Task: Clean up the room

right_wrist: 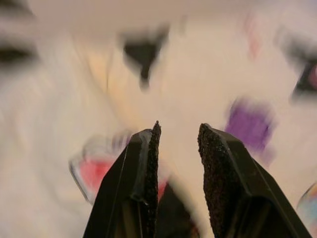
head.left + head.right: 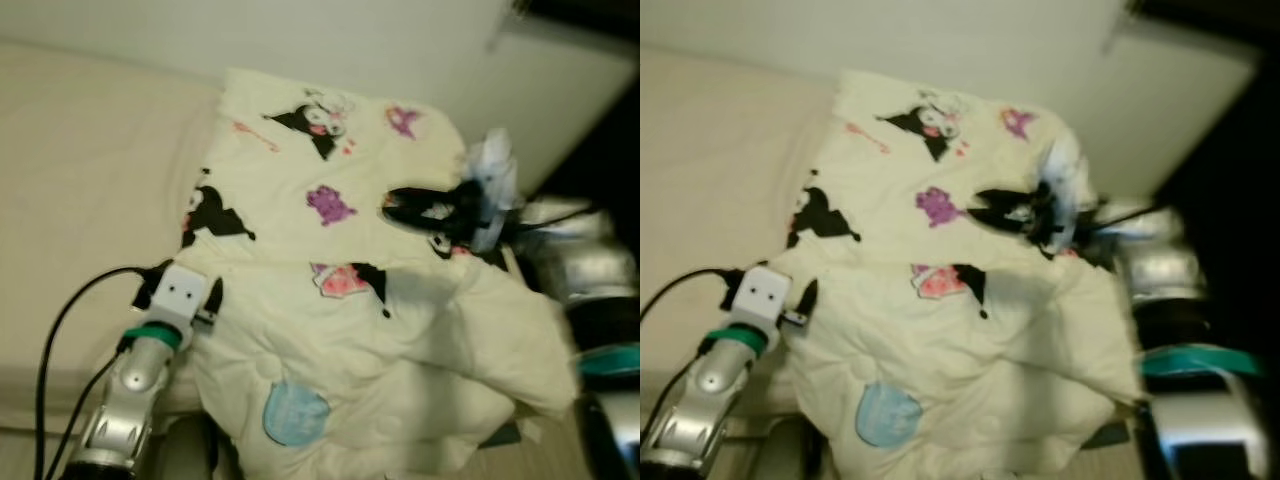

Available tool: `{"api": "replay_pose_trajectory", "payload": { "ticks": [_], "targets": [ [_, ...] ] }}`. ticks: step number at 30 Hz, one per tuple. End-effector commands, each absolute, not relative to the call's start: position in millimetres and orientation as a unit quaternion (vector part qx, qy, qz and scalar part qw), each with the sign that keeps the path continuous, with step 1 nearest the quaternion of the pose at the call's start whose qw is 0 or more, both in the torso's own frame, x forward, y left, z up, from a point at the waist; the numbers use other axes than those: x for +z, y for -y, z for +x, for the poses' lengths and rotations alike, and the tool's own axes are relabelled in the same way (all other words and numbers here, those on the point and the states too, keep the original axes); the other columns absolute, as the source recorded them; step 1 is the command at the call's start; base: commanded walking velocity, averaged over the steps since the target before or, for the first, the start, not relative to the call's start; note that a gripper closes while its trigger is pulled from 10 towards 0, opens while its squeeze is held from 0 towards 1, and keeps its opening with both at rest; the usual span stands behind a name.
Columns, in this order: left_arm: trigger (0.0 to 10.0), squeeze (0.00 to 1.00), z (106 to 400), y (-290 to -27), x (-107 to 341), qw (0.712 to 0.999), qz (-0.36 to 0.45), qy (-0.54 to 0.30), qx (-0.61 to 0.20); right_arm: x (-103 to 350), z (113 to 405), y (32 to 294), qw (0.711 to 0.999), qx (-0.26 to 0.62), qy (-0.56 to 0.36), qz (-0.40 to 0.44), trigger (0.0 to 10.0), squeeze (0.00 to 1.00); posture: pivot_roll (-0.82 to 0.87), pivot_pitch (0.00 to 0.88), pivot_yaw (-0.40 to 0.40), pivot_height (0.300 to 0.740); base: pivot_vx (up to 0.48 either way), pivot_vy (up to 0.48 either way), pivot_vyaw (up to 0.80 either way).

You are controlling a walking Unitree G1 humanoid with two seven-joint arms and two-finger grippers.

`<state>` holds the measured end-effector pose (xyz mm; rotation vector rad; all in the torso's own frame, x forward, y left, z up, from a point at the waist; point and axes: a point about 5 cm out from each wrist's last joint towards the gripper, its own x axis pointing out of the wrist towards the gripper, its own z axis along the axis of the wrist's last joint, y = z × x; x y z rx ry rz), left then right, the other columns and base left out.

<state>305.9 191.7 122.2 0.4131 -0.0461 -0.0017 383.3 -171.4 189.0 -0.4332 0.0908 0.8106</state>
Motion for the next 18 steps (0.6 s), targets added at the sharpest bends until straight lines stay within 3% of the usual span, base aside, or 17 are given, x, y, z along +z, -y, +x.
{"api": "replay_pose_trajectory", "payload": {
  "ticks": [1,5,10,16,18],
  "targets": [
    [10.0,0.0,306.0,-185.1,118.0,0.979,0.203,0.016,-0.011,181.6,388.5,182.6,0.915,0.315,-0.059,-0.243,10.0,0.0,0.2,0.074,-0.129,0.575,0.0,0.0,0.0],
    [10.0,0.0,304.6,-180.1,119.7,0.978,0.208,0.019,-0.02,162.6,393.1,178.5,0.917,0.229,-0.093,-0.314,10.0,0.0,0.22,0.096,-0.136,0.575,0.0,0.0,0.0],
    [10.0,0.0,300.3,-178.6,119.7,0.978,0.208,0.019,-0.025,156.1,394.6,180.4,0.922,0.181,-0.112,-0.323,10.0,0.0,0.23,0.115,-0.138,0.575,0.0,0.0,0.0],
    [10.0,0.0,281.9,-180.5,119.8,0.972,0.231,0.012,-0.047,151.7,396.6,198.9,0.927,0.08,-0.121,-0.345,10.0,0.0,0.31,0.15,-0.129,0.575,0.0,0.0,0.0],
    [10.0,0.0,273.7,-186.2,123.4,0.97,0.238,0.01,-0.053,145.1,394.1,203.9,0.916,0.061,-0.127,-0.376,10.0,0.0,0.35,0.161,-0.112,0.575,0.0,0.0,0.0]
  ]
}}
